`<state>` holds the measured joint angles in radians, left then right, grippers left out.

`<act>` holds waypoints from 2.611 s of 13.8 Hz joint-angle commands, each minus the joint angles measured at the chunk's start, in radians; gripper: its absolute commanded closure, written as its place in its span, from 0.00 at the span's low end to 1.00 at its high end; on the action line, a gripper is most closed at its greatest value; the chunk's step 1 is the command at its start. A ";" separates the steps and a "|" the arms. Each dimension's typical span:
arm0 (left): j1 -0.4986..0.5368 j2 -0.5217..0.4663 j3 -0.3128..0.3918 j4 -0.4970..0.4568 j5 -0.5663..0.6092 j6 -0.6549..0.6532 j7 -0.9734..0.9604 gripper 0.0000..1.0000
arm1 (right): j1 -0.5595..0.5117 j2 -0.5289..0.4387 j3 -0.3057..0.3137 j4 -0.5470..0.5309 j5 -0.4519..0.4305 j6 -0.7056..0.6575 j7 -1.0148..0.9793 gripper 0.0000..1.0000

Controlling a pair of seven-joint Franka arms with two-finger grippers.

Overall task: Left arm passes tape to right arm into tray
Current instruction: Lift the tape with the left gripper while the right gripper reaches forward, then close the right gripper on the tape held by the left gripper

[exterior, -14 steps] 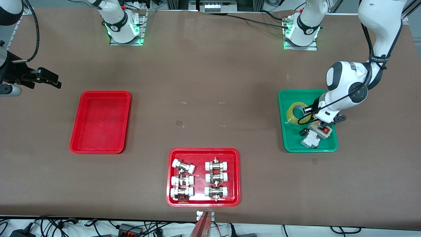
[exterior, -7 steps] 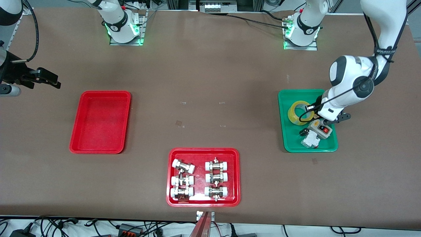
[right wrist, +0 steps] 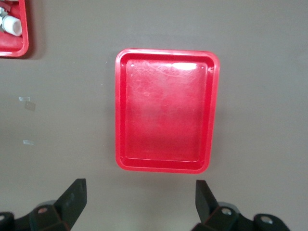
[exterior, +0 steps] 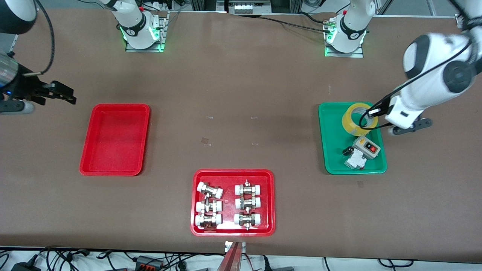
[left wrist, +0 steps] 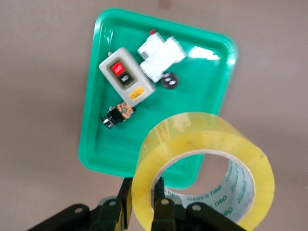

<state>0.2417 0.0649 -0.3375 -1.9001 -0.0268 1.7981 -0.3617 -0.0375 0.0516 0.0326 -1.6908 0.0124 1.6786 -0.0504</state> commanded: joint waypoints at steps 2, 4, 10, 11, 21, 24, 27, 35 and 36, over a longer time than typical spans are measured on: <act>0.004 0.029 -0.025 0.242 -0.171 -0.184 0.018 1.00 | 0.031 0.040 0.000 0.054 0.012 0.000 -0.003 0.00; -0.027 0.047 -0.040 0.303 -0.312 -0.184 -0.037 1.00 | 0.079 0.056 0.000 0.054 0.014 0.021 -0.006 0.00; -0.352 0.246 -0.072 0.377 -0.315 0.071 -0.374 1.00 | 0.154 0.122 -0.003 0.080 0.139 0.026 -0.008 0.00; -0.372 0.283 -0.072 0.380 -0.320 0.108 -0.378 1.00 | 0.151 0.140 -0.005 0.080 0.197 0.023 -0.008 0.00; -0.541 0.484 -0.087 0.386 -0.426 0.587 -0.512 1.00 | 0.171 0.250 -0.002 0.080 0.627 0.065 -0.009 0.00; -0.603 0.530 -0.078 0.427 -0.426 0.590 -0.594 1.00 | 0.209 0.278 0.000 0.082 0.686 0.121 -0.035 0.00; -0.631 0.578 -0.077 0.493 -0.421 0.590 -0.736 1.00 | 0.231 0.313 -0.002 0.085 0.753 0.153 -0.117 0.00; -0.677 0.607 -0.072 0.501 -0.420 0.673 -0.833 1.00 | 0.232 0.419 -0.002 0.103 0.937 0.150 -0.333 0.00; -0.679 0.610 -0.069 0.503 -0.420 0.676 -0.833 1.00 | 0.232 0.421 -0.002 0.103 0.937 0.147 -0.333 0.00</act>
<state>-0.4201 0.6579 -0.4189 -1.4403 -0.4360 2.4676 -1.1809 0.1934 0.4566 0.0298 -1.6122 0.9287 1.8356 -0.3584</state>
